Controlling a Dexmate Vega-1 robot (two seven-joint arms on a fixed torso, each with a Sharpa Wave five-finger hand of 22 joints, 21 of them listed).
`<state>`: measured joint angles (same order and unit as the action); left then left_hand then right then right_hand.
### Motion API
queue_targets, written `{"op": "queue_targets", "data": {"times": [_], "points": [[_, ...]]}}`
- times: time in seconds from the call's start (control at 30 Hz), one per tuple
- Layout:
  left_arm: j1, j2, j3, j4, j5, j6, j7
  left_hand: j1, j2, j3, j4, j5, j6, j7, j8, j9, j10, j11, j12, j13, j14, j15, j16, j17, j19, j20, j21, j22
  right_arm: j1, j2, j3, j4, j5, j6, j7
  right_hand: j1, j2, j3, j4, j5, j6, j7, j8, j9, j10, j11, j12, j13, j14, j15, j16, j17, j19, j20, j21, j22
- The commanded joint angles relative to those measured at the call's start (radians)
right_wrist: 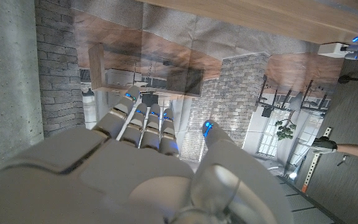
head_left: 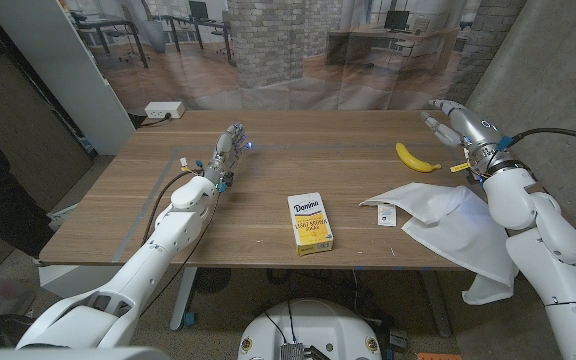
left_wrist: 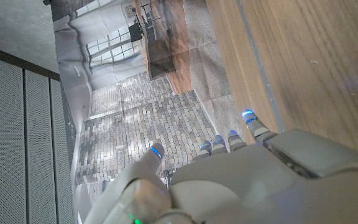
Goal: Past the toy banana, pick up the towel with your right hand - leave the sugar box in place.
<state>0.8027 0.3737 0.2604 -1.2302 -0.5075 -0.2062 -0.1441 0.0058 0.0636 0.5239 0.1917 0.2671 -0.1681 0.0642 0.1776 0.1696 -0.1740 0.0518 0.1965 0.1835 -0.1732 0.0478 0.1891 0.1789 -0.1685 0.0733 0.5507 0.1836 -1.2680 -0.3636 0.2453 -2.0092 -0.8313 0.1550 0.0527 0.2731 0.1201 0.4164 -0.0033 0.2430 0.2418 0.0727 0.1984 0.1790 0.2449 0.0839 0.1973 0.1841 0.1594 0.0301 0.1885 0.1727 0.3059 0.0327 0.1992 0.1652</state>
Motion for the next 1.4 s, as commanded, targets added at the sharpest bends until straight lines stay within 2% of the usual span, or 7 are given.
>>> {"op": "queue_targets", "data": {"times": [0.03,0.47,0.5,0.57,0.97,1.1,1.4], "points": [[0.008,0.006,-0.001,-0.016,-0.002,0.004,0.004,0.001,0.117,0.002,-0.002,0.003,-0.077,-0.007,0.006,0.005,-0.088,0.005,0.005,0.002,-0.144,0.004,0.005,0.004,-0.062,0.006,-0.003,0.003,-0.02,0.005,0.007,-0.036,-0.034,-0.04,0.044,0.018,0.0,0.003,-0.012,-0.002,0.004,-0.019,-0.001,0.006,0.006,-0.006,-0.002,0.001,0.008,-0.004,-0.004,-0.001,0.0,0.019,-0.002,0.005],[0.014,0.012,0.001,-0.026,-0.005,0.009,0.005,0.001,0.117,0.002,-0.002,0.003,-0.073,-0.016,0.007,0.005,-0.088,0.01,0.005,0.002,-0.142,0.004,0.005,0.004,-0.06,0.008,-0.005,0.003,-0.037,0.016,0.008,-0.073,-0.081,-0.097,0.095,0.031,-0.012,0.005,-0.033,-0.008,0.013,-0.035,0.0,0.007,0.003,-0.008,-0.004,0.001,0.018,-0.009,-0.001,0.0,-0.003,0.062,-0.004,0.006],[0.014,0.012,0.001,-0.026,-0.006,0.008,0.004,0.001,0.117,0.002,-0.002,0.003,-0.072,-0.017,0.007,0.005,-0.087,0.01,0.005,0.002,-0.142,0.004,0.005,0.004,-0.06,0.008,-0.005,0.003,-0.038,0.016,0.008,-0.076,-0.085,-0.103,0.101,0.036,-0.019,0.005,-0.043,-0.011,0.014,-0.037,-0.001,0.006,0.003,-0.009,-0.005,0.001,0.019,-0.008,-0.002,0.0,-0.002,0.085,-0.004,0.006],[0.015,0.013,0.0,-0.028,-0.006,0.009,0.006,0.001,0.117,0.002,-0.002,0.003,-0.072,-0.017,0.007,0.005,-0.088,0.01,0.005,0.002,-0.142,0.004,0.005,0.004,-0.06,0.009,-0.005,0.003,-0.04,0.017,0.008,-0.082,-0.091,-0.112,0.113,0.041,-0.024,0.005,-0.051,-0.013,0.014,-0.04,-0.002,0.007,0.003,-0.012,-0.005,0.002,0.019,-0.008,-0.002,0.0,0.0,0.102,-0.004,0.007],[0.007,0.013,0.002,-0.016,-0.008,0.007,-0.004,0.001,0.117,0.003,-0.002,0.004,-0.069,-0.018,0.008,0.005,-0.084,0.01,0.006,0.002,-0.139,0.005,0.006,0.004,-0.058,0.011,-0.006,0.003,-0.05,0.021,0.007,-0.114,-0.128,-0.167,0.191,0.044,-0.053,-0.006,-0.073,-0.023,-0.014,-0.057,-0.012,0.007,-0.026,-0.018,-0.014,0.002,0.005,0.002,-0.007,0.002,-0.006,0.121,-0.007,0.007],[0.003,0.009,0.002,-0.007,-0.008,0.004,-0.007,0.001,0.117,0.003,-0.002,0.004,-0.069,-0.019,0.007,0.005,-0.084,0.008,0.006,0.002,-0.139,0.005,0.006,0.004,-0.058,0.012,-0.007,0.003,-0.052,0.022,0.006,-0.126,-0.142,-0.187,0.219,0.043,-0.063,-0.012,-0.081,-0.027,-0.03,-0.063,-0.015,0.008,-0.04,-0.027,-0.016,0.002,-0.006,0.007,-0.008,0.003,-0.004,0.148,-0.006,0.008],[-0.004,0.004,0.001,0.006,-0.007,0.001,-0.017,0.001,0.117,0.003,-0.002,0.004,-0.067,-0.022,0.007,0.005,-0.085,0.008,0.006,0.002,-0.138,0.006,0.005,0.004,-0.057,0.014,-0.008,0.003,-0.055,0.03,0.002,-0.155,-0.186,-0.25,0.3,0.037,-0.076,-0.024,-0.09,-0.033,-0.074,-0.074,-0.022,0.009,-0.08,-0.032,-0.022,0.003,-0.021,0.017,-0.007,0.005,0.0,0.175,-0.004,0.009]]}}
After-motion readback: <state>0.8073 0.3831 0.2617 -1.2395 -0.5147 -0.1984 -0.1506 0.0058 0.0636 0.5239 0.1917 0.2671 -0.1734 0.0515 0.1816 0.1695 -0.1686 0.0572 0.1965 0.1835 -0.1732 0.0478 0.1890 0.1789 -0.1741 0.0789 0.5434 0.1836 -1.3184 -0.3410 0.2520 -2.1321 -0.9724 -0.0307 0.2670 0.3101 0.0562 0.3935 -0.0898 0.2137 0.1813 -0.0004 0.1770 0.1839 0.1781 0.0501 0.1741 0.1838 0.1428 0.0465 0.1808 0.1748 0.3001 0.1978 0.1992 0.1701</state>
